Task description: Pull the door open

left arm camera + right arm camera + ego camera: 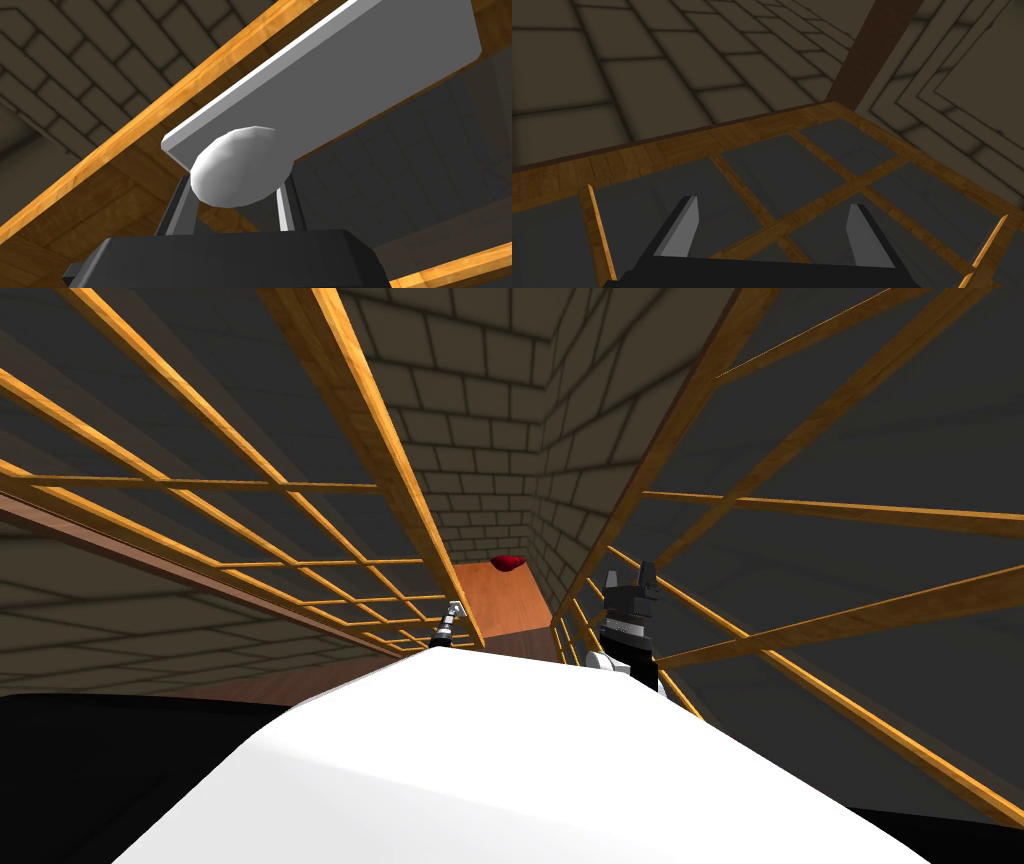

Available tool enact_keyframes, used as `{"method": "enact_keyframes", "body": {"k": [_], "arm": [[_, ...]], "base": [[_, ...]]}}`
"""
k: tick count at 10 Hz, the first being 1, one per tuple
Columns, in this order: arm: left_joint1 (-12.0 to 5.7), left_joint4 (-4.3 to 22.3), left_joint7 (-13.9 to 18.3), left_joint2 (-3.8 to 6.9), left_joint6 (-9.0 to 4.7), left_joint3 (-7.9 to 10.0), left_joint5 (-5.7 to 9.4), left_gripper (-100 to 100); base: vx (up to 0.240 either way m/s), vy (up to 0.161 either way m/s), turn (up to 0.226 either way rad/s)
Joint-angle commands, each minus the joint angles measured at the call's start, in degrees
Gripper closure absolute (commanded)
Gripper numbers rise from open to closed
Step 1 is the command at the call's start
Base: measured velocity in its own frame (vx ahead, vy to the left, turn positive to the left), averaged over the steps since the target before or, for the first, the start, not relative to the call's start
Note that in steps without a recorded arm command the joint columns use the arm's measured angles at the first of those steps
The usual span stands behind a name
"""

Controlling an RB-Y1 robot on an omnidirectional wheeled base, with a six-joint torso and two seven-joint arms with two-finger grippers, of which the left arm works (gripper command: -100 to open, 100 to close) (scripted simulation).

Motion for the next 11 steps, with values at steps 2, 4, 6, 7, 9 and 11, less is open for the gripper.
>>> {"method": "enact_keyframes", "body": {"k": [2, 4, 6, 7, 9, 11], "arm": [[-0.85, 1.3, 4.06, -0.9, 0.04, -1.78, 0.75, 100], [-0.85, 1.3, 4.61, -0.9, 0.04, -1.78, 0.75, 100], [-1.19, 1.66, 6.97, -0.8, -0.01, -2.26, 1.45, 100], [-1.54, 2.05, 8.57, -0.68, -0.07, -2.77, 2.2, 100], [-1.89, 2.44, 11.37, -0.57, -0.12, -3.28, 2.95, 100], [-1.89, 2.44, 11.74, -0.57, -0.12, -3.28, 2.95, 100]], "base": [[-0.048, 0.002, -0.013], [-0.021, 0.0, -0.009], [-0.005, 0.0, -0.005], [-0.061, 0.017, -0.034], [-0.05, 0.015, -0.014], [-0.031, 0.005, -0.01]]}}
